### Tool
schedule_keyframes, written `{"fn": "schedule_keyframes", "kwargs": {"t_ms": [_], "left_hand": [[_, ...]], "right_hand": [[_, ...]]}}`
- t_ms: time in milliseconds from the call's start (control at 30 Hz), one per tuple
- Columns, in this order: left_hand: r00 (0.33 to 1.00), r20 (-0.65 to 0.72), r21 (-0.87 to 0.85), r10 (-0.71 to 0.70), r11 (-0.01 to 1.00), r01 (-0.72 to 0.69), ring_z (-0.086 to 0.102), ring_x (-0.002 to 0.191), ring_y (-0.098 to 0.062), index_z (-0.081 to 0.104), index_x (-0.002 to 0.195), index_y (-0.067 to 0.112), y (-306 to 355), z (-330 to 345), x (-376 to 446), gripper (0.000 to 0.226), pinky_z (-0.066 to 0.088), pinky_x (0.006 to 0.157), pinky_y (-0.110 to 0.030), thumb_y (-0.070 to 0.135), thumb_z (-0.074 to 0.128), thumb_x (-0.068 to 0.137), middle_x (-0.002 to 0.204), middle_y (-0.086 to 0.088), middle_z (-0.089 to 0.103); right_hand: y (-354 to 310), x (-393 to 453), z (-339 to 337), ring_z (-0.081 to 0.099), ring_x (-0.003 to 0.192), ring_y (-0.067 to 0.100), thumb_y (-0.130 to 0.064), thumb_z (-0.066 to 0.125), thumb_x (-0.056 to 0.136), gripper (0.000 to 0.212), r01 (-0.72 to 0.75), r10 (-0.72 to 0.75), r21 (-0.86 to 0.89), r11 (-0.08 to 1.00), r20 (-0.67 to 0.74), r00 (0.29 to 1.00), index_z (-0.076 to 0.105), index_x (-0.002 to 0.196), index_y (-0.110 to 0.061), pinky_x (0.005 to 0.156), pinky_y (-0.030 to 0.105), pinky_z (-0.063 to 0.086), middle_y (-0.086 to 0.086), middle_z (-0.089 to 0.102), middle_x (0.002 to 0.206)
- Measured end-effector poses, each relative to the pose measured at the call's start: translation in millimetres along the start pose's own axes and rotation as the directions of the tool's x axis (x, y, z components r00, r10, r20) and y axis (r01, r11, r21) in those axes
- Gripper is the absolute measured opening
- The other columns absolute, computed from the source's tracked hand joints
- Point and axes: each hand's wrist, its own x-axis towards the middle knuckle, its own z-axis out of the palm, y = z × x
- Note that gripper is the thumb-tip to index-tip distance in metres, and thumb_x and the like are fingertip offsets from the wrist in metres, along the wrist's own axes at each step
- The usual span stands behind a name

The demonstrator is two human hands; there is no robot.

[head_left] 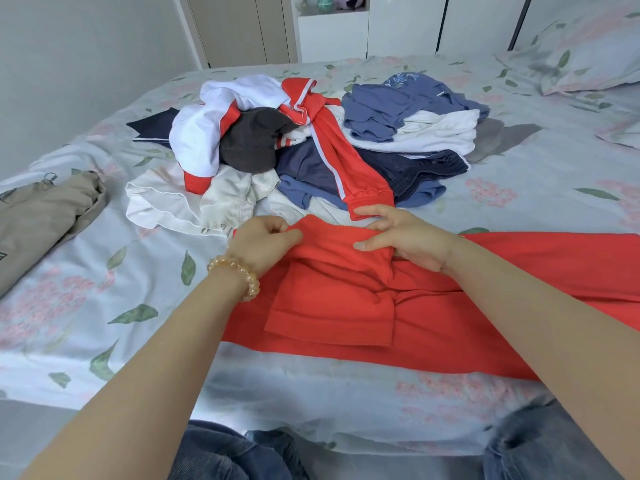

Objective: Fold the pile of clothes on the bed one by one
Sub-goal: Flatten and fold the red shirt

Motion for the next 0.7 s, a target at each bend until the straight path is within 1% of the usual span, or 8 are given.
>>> {"fn": "schedule_keyframes", "kwargs": {"t_ms": [67,133,200,267,367,433,500,700], "left_hand": [[1.000,0.018,0.073,0.015,0.997,-0.016,0.033,0.045,-0.010,0.047,0.054,0.019,1,-6,-5,0.027,0.030,0.051,-0.026,0.028,0.070,0.066,0.044,0.011,0.036],[0.987,0.158,0.331,-0.038,0.944,-0.016,0.046,0.052,-0.010,0.050,0.065,0.019,-3,-5,-13,0.024,0.040,0.056,-0.027,0.024,0.073,0.069,0.054,0.011,0.049],[0.975,0.198,0.476,-0.105,0.879,-0.002,0.057,0.070,-0.013,0.052,0.081,0.028,-9,-1,-18,0.023,0.050,0.074,-0.032,0.026,0.073,0.071,0.070,0.011,0.057],[0.991,0.126,0.422,-0.041,0.906,-0.016,0.058,0.077,-0.011,0.053,0.093,0.033,-8,1,-17,0.031,0.048,0.085,-0.035,0.036,0.062,0.064,0.076,0.014,0.059],[0.987,-0.061,0.348,0.150,0.930,-0.120,0.058,0.091,-0.011,0.058,0.103,0.035,-5,-2,1,0.033,0.039,0.095,-0.036,0.038,0.057,0.070,0.092,0.014,0.063],[0.972,-0.089,0.536,0.218,0.833,-0.138,0.053,0.112,-0.016,0.061,0.111,0.036,-15,-6,20,0.026,0.027,0.100,-0.040,0.039,0.058,0.085,0.115,0.010,0.060],[0.988,-0.027,0.637,0.153,0.764,-0.101,0.048,0.121,-0.017,0.062,0.113,0.037,-27,-8,37,0.027,0.024,0.103,-0.042,0.047,0.055,0.089,0.123,0.010,0.059],[0.998,0.000,0.404,0.063,0.913,-0.057,0.061,0.099,-0.020,0.060,0.071,0.036,-50,-17,67,0.033,0.040,0.099,-0.050,0.069,0.057,0.066,0.088,0.013,0.064]], "right_hand": [[1,-2,1,0.061,0.090,0.010,-0.006,0.078,0.077,0.065,0.020,-0.023,-0.036,0.999,-0.091,0.996,0.050,0.133,-0.023,0.068,0.013,0.045,0.005,0.063,0.109],[6,-2,2,0.058,0.092,0.012,-0.015,0.080,0.077,0.067,0.067,-0.131,-0.322,0.944,-0.180,0.975,0.047,0.135,-0.019,0.066,0.011,0.041,0.005,0.061,0.104],[14,-4,3,0.056,0.098,0.018,-0.023,0.075,0.082,0.057,0.107,-0.292,-0.629,0.770,-0.199,0.935,0.049,0.133,-0.014,0.076,0.019,0.039,0.006,0.055,0.108],[16,-9,2,0.058,0.096,0.022,-0.021,0.063,0.091,0.034,0.163,-0.450,-0.779,0.605,-0.166,0.877,0.059,0.123,-0.011,0.080,0.028,0.042,0.008,0.054,0.113],[9,-15,-13,0.058,0.096,0.024,-0.013,0.060,0.090,0.019,0.211,-0.533,-0.817,0.537,-0.135,0.835,0.070,0.106,-0.010,0.078,0.026,0.039,0.010,0.061,0.107],[13,-16,-37,0.056,0.105,0.027,-0.015,0.066,0.087,0.022,0.176,-0.469,-0.843,0.509,-0.101,0.877,0.071,0.108,-0.011,0.090,0.028,0.040,0.012,0.062,0.109],[24,-21,-60,0.053,0.112,0.025,-0.025,0.072,0.084,0.026,0.096,-0.331,-0.851,0.516,-0.094,0.939,0.070,0.109,-0.018,0.101,0.038,0.039,0.008,0.062,0.113],[42,-23,-85,0.055,0.073,0.016,-0.026,0.074,0.083,0.017,0.106,-0.341,-0.719,0.687,-0.191,0.920,0.066,0.077,-0.013,0.072,0.030,0.044,0.003,0.064,0.078]]}}
